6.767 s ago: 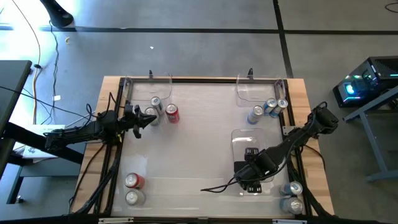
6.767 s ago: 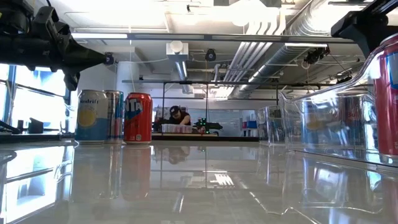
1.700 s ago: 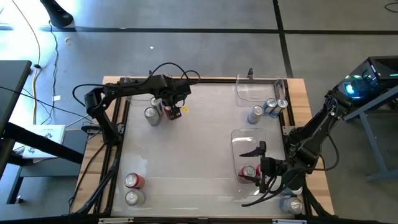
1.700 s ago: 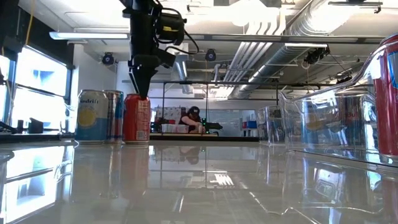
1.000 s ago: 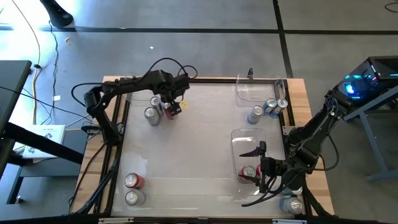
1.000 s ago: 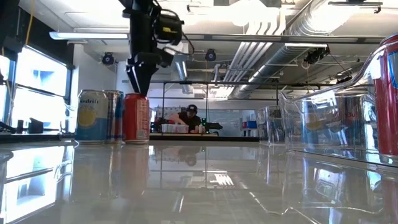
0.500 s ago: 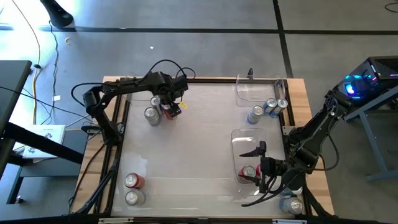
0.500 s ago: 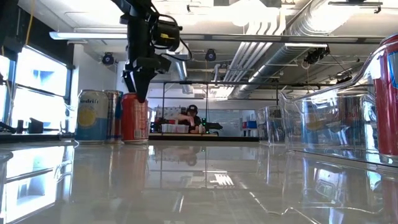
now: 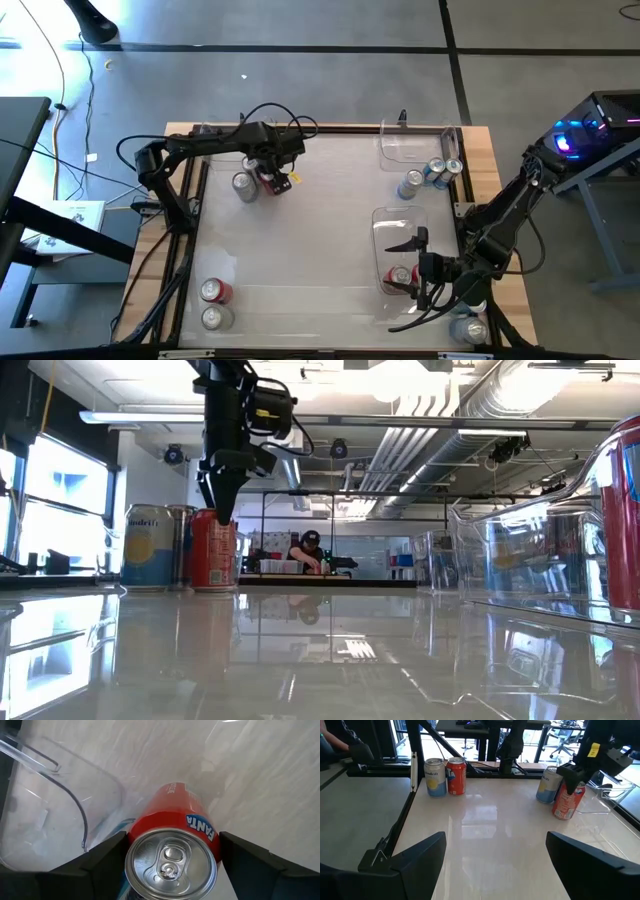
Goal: Sort soda cans
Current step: Put the top orange soda can into the bottom right transparent bin
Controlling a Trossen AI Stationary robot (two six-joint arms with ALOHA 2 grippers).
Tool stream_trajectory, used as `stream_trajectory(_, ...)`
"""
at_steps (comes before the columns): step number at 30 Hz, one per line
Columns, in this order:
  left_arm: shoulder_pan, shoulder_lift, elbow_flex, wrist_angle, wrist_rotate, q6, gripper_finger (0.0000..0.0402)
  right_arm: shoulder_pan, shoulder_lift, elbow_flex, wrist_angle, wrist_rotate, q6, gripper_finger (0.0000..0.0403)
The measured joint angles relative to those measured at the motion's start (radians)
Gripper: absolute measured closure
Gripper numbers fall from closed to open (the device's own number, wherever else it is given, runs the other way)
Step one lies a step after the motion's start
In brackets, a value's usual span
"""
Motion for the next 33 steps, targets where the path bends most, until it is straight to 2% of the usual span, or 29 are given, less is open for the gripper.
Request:
stream_trajectory(5,-0.027,0.004,0.016,-0.013,0.012,-0.052,0.0125,0.000,0.000,0.000,0.000,0.000,0.000,0.0063)
stream_trajectory(11,-0.091,0.006,0.071,0.012,0.114,-0.129,0.0126,0.000,0.000,0.000,0.000,0.000,-0.007,0.0063)
stream_trajectory(16,-0.186,0.005,0.099,0.055,0.106,-0.183,0.0126,0.000,0.000,0.000,0.000,0.000,-0.008,0.0063)
stream_trajectory(25,-0.365,0.035,0.116,0.237,0.101,-0.309,0.0127,-0.014,0.000,0.000,0.000,0.000,-0.012,0.0063)
stream_trajectory(28,-0.412,0.104,0.184,0.222,0.099,-0.313,0.0127,-0.031,0.000,0.000,0.000,0.000,-0.025,0.0063)
stream_trajectory(33,-0.472,0.262,0.401,0.136,0.097,-0.239,0.0127,-0.059,0.000,0.000,0.002,-0.023,-0.036,0.0063)
